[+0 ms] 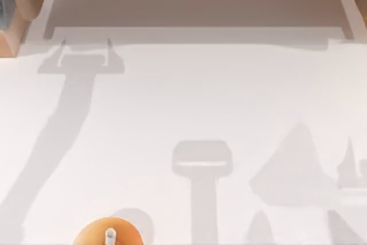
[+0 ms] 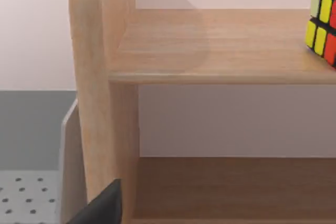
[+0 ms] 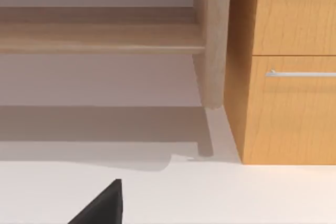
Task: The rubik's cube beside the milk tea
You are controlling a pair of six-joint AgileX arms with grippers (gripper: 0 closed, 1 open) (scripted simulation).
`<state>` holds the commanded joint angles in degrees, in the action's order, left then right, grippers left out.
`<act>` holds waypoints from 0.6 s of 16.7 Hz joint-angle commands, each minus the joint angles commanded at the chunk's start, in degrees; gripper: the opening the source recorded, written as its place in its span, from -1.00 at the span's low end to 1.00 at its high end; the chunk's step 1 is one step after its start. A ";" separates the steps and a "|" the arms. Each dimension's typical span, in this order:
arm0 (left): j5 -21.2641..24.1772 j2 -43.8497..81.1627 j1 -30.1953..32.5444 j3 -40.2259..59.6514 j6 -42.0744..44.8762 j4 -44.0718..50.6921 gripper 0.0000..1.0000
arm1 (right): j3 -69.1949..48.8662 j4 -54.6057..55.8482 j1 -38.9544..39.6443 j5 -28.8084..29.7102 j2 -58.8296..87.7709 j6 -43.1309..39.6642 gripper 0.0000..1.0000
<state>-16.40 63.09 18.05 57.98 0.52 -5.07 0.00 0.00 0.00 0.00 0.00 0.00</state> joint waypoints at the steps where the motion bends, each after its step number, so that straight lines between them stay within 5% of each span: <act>1: -1.26 5.75 1.31 5.02 0.05 -0.38 1.00 | 0.00 0.00 0.00 0.00 0.00 0.00 1.00; 10: -9.88 36.41 10.45 33.62 0.46 -3.08 1.00 | 0.00 0.00 0.00 0.00 0.00 0.00 1.00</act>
<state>-26.28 99.51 28.50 91.60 0.97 -8.16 0.00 0.00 0.00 0.00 0.00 0.00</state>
